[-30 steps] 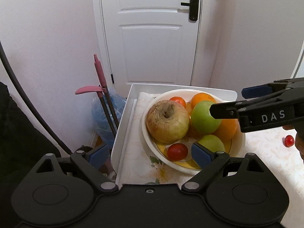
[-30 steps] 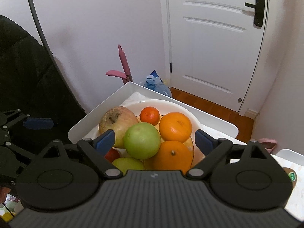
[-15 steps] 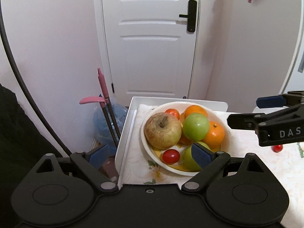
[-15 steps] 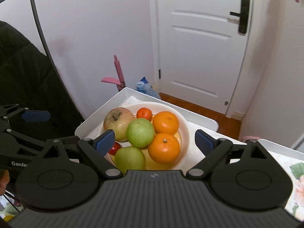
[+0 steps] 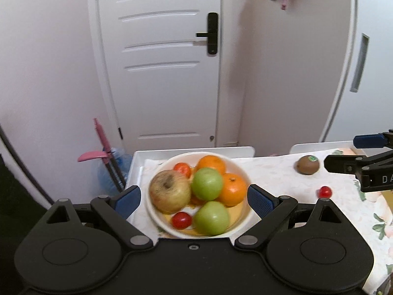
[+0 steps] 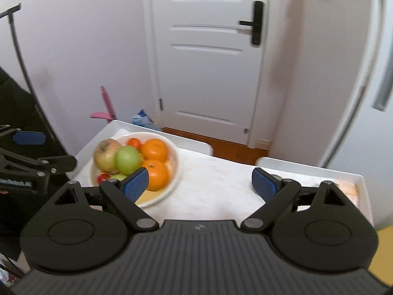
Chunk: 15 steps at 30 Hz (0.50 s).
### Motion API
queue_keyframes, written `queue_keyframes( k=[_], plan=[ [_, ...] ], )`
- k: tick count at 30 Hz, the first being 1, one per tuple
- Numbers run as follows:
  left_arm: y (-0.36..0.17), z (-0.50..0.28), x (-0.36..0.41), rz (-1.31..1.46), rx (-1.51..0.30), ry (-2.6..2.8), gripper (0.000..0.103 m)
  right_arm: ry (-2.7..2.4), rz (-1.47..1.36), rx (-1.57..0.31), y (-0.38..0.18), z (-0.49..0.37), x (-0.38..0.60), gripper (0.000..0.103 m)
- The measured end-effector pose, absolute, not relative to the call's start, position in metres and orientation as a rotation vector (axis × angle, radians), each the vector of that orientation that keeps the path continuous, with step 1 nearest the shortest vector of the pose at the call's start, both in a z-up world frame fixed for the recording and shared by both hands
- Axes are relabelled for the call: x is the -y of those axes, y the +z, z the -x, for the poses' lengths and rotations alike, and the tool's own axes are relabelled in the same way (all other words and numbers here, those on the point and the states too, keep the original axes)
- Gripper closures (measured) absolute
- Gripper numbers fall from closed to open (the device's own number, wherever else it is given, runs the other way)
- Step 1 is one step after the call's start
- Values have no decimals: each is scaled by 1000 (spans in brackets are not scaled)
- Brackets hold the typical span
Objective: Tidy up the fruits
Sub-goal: 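Move both tools back to the table and grasp the other red tomato with the left tool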
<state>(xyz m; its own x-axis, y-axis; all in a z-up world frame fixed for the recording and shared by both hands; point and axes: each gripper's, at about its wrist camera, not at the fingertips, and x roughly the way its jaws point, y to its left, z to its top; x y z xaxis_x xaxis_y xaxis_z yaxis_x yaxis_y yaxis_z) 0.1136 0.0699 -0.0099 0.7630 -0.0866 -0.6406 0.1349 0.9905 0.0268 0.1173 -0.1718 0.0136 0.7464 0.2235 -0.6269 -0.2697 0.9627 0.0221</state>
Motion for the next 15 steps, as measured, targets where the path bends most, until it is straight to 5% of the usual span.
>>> queue_keyframes(
  k=[15],
  plan=[
    [-21, -132, 25, -71, -732, -159, 7, 282, 161, -685, 0, -149, 281, 0]
  ],
)
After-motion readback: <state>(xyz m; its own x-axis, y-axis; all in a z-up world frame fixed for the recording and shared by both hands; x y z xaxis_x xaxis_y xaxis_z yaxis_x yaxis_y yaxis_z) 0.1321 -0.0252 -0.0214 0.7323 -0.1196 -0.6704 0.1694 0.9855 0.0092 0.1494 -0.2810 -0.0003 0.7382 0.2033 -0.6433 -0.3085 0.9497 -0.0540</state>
